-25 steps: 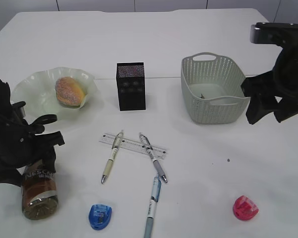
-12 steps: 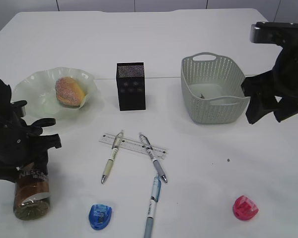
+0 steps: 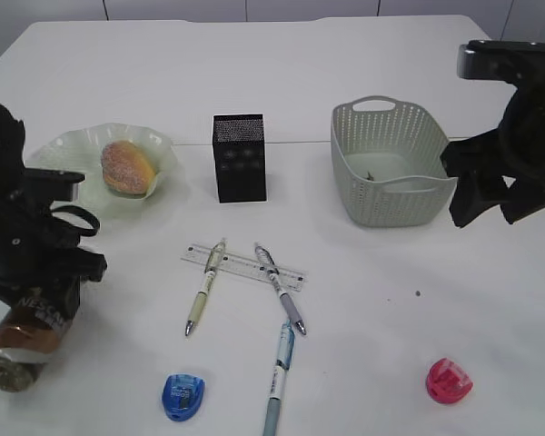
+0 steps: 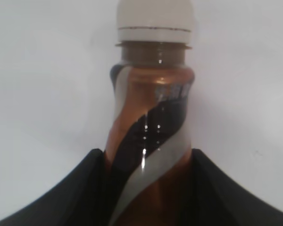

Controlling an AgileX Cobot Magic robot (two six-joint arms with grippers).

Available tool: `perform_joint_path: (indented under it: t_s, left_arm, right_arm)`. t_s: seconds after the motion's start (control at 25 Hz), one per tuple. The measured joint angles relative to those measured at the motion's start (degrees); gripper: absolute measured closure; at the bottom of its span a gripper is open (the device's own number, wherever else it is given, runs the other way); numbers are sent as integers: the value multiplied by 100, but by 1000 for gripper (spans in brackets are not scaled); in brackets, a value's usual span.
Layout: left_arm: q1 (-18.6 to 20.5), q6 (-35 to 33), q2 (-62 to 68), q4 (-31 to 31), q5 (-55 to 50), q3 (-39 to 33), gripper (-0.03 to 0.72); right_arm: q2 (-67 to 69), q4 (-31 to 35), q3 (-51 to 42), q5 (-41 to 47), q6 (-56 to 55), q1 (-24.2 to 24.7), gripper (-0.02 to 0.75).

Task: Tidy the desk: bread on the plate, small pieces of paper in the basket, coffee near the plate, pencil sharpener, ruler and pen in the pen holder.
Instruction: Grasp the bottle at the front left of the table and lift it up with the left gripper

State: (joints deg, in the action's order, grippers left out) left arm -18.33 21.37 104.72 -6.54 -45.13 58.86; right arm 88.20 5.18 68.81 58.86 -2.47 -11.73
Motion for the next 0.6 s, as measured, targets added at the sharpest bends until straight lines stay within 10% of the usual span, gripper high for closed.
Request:
perform_joint_path:
  t_s: [0.6]
  left_arm:
    - [0,-2137,-2590,363,1739,-1319,298]
  right_arm:
    - [0,10,0,0,0,0,311]
